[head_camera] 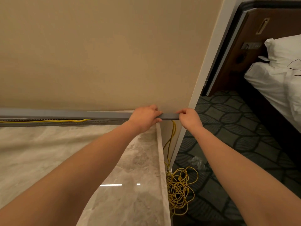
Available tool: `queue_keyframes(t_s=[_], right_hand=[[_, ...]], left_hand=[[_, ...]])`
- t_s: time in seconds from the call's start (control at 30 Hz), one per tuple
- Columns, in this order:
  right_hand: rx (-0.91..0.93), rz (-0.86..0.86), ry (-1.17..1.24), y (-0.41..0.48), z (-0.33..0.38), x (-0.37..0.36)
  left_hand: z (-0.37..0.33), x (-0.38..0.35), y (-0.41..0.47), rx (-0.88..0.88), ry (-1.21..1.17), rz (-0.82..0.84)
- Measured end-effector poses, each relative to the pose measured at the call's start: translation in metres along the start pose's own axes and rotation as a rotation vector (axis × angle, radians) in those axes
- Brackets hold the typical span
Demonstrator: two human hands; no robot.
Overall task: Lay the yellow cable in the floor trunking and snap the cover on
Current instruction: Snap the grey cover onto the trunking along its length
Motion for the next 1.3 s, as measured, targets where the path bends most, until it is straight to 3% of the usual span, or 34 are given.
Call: queue_keyframes(t_s=[0.57,0.87,1.3], right_hand=[[0.110,0.003,0.023,0.032,0.019,-0.023],[0.111,0.049,-0.048,0.032,0.014,-0.025],[0.100,0.176,-0.108,0.034,0.012,-0.046]], left_hand=[[0.049,-0.033,0.013,0.113,-0.100,0.052],[0.051,-0.033,0.016,0.057,-0.081,0.087],[0.060,-0.052,0.014,0.135,-0.163,0.252]])
Point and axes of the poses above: each hand's wrist, its own y-axis towards the middle knuckle, its own x-axis out of the back of the hand, z = x × y, the point moved 8 cm from there along y, towards the middle knuckle, and after that the axes turned 5 degrees about y, right-handed, at the moved point
